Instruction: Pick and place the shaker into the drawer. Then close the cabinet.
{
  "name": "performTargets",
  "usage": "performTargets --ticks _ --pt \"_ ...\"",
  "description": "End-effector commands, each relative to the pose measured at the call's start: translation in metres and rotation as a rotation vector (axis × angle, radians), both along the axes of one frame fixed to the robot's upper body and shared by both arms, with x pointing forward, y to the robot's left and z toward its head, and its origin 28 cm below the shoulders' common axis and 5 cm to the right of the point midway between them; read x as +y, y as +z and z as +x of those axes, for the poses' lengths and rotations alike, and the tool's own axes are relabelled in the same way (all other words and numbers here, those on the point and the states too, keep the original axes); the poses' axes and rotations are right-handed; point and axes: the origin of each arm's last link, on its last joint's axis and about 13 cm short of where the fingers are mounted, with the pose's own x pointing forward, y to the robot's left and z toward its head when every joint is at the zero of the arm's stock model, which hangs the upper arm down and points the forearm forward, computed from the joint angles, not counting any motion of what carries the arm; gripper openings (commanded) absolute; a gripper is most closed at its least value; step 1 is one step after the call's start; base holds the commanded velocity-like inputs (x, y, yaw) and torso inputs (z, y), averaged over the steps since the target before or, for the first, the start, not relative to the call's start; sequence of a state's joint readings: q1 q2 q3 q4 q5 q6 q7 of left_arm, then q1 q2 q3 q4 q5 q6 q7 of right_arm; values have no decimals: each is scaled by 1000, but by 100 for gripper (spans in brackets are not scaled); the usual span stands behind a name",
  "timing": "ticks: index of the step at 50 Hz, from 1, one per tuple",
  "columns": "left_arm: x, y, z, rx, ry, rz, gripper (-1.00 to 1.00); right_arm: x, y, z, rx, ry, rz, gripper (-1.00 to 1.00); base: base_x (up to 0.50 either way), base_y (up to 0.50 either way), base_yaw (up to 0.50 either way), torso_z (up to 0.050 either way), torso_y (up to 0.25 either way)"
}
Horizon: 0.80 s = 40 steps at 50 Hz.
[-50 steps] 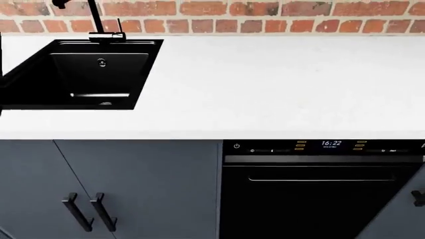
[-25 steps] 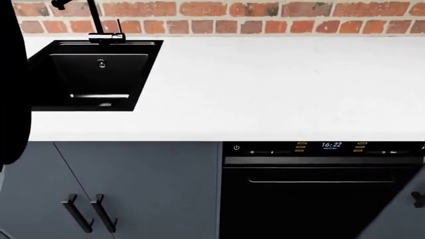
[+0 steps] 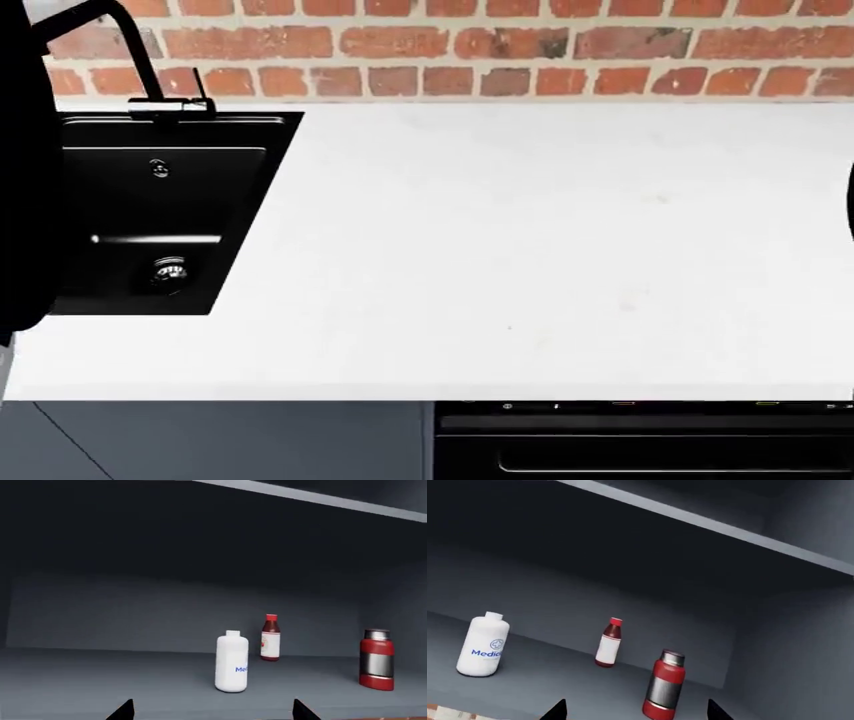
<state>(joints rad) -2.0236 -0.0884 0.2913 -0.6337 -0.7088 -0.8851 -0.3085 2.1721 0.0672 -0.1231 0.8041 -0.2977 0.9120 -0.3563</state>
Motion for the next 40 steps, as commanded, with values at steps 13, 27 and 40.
performTargets --ticks 13,27,40 --pt "0 -5 6 -2 4 8 100 -1 -10 0 7 -6 2 100 487 -250 0 0 1" --pt "0 -6 5 0 6 14 100 -3 -15 -2 10 -10 5 100 496 -133 0 0 1" --pt "1 -7 8 3 14 15 100 -5 -22 2 44 2 1 100 462 -2 0 1 0"
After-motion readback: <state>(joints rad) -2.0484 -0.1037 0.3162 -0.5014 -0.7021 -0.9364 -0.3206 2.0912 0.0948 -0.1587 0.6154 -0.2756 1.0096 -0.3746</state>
